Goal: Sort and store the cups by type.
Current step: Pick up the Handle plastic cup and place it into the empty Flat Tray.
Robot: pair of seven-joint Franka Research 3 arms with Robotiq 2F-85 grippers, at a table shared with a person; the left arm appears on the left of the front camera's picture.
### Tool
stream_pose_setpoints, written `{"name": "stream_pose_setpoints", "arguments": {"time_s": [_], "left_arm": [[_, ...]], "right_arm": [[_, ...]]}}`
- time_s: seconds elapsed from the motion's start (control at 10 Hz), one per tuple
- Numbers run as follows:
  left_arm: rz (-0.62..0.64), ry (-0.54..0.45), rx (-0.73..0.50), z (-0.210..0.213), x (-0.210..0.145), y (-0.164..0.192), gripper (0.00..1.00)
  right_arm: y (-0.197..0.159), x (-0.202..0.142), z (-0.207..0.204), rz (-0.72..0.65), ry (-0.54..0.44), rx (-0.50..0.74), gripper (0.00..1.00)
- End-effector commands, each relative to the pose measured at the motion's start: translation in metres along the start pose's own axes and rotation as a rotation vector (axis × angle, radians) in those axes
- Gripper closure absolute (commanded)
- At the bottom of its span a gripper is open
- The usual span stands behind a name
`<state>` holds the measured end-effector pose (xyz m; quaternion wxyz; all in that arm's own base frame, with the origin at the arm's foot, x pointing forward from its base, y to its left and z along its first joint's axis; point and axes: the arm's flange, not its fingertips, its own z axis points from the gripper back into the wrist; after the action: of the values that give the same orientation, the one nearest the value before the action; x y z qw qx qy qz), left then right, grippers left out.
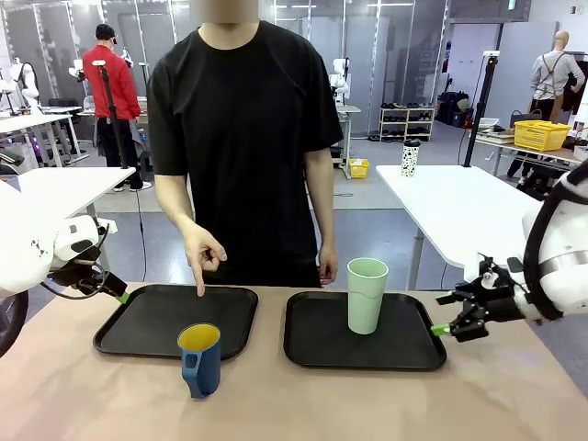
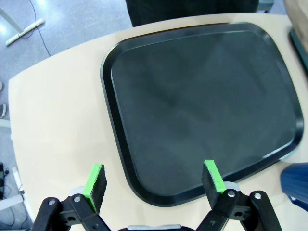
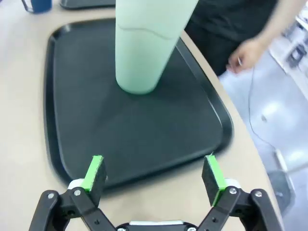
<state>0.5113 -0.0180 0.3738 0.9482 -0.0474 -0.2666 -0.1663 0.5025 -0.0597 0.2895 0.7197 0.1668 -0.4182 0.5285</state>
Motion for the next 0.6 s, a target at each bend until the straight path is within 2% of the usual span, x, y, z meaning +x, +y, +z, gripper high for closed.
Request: {"name": "stream_pose_setpoints", "arguments": {"time_s": [0.0,0.1,0.2,0.4,0.5], "left_arm": [[-0.004,-0.008,-0.001,0.003,0.000,-0.001,0.00],[-0.004,-0.008,-0.001,0.003,0.000,-0.001,0.00],[-0.004,-0.008,-0.001,0.003,0.000,-0.001,0.00],[-0.004,-0.008,-0.001,0.003,0.000,-0.001,0.00],[-0.004,-0.008,-0.001,0.003,0.000,-0.001,0.00]], "right_arm": [[0.027,0.051,0.028,0.112,0.257,-0.080,0.00],[0.034,0.071,0.044,0.156,0.400,-0.082,0.00],[0.041,0.086,0.054,0.174,0.479,-0.088,0.00],[0.048,0.102,0.072,0.158,0.595,-0.081,0.00],[0.053,0.105,0.080,0.156,0.610,-0.083,0.00]]}}
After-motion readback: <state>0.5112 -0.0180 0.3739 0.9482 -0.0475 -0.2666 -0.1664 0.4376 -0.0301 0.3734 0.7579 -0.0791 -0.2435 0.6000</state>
